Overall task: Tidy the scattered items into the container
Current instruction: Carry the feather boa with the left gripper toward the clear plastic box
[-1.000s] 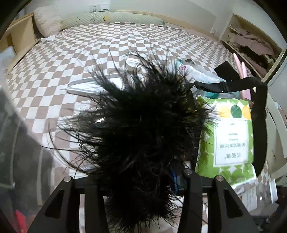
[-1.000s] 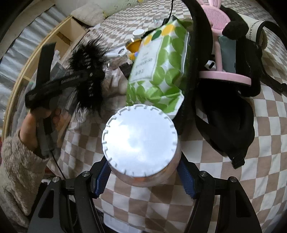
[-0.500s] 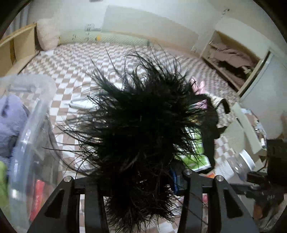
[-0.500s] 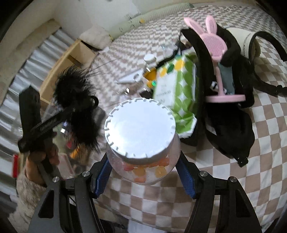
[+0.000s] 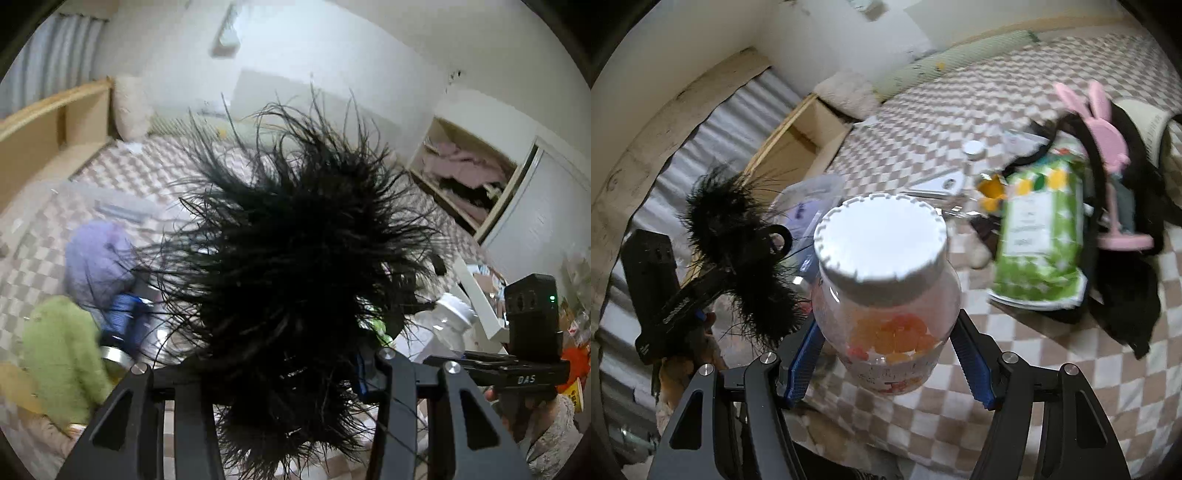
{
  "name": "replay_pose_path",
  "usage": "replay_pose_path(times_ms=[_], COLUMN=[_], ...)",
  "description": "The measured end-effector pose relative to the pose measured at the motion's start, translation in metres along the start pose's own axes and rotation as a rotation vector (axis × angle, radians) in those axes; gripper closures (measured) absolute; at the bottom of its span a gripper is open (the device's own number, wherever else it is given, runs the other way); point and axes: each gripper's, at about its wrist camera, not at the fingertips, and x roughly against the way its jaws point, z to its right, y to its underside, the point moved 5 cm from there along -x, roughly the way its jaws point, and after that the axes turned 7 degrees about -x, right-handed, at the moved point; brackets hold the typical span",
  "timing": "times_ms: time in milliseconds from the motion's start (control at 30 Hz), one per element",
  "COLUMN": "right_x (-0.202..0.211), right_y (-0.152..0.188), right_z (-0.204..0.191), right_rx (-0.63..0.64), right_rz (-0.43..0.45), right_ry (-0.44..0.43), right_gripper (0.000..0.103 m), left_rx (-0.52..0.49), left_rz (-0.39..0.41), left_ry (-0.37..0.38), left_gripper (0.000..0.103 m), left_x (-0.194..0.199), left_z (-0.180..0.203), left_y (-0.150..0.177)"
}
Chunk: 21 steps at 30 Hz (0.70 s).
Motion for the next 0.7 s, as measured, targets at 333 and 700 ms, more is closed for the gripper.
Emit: replay_pose_path(times_ms=[333,700], right_x=[-0.032,-0.112], right_y=[-0.016,0.019], right_z=[-0.102,-0.2], right_rx=[0.171,0.33], right_rz=[-0.023,-0.166], right_ry=[-0.102,-0.209], right_gripper=[0.034,0.034], left_rx=[0.033,0.119], left_rz=[0.167,0.261], left_ry=[-0.114,-0.326], left_gripper=[0.058,0.058], left_x=[0.081,0.131], left_z=[-0.056,-0.138], left_y=[-0.014,-0.006])
